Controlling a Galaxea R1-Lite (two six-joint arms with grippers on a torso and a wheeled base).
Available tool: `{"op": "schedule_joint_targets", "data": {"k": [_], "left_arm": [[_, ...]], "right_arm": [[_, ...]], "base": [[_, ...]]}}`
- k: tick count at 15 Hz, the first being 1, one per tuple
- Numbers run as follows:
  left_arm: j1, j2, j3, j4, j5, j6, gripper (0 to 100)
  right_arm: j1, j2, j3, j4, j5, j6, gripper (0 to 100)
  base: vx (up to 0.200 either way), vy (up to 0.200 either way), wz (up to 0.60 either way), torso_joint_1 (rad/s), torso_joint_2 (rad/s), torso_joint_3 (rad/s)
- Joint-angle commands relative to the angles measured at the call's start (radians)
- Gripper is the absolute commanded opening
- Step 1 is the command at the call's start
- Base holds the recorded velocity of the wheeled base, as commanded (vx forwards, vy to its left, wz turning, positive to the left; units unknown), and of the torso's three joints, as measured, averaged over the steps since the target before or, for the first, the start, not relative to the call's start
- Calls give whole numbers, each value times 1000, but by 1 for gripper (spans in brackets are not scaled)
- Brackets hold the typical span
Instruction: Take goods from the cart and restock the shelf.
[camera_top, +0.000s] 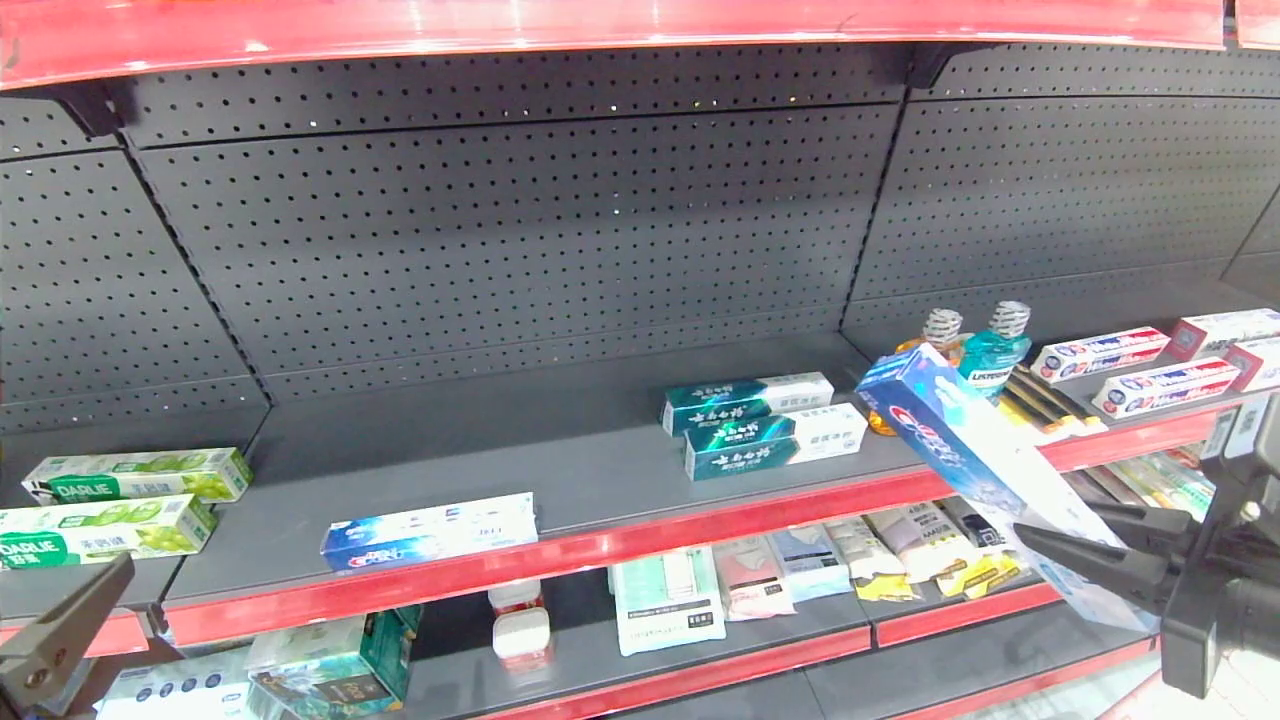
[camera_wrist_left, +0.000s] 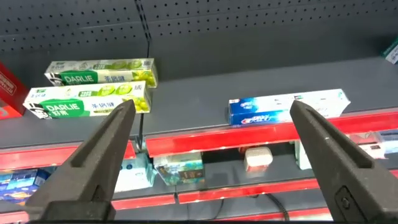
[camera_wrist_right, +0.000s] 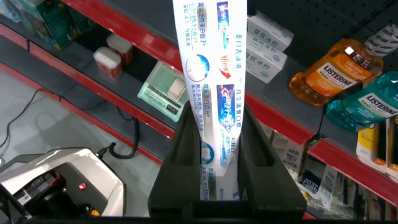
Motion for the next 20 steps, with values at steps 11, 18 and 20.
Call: {"op": "schedule_joint_targets", "data": {"k": [11, 18, 20], "left_arm": [[0, -5, 1, -2, -1, 0, 100], [0, -6, -1, -2, -1, 0, 100], [0, -6, -1, -2, 0, 0, 100]], "right_arm": [[8, -23, 10, -2, -3, -30, 0], [8, -37, 27, 0, -4, -30, 0], [8, -37, 27, 0, -4, -30, 0]], "base": [[0, 0, 0, 0, 0, 0], [0, 0, 257, 0, 0, 3], [0, 0, 600, 10, 0, 5]]}}
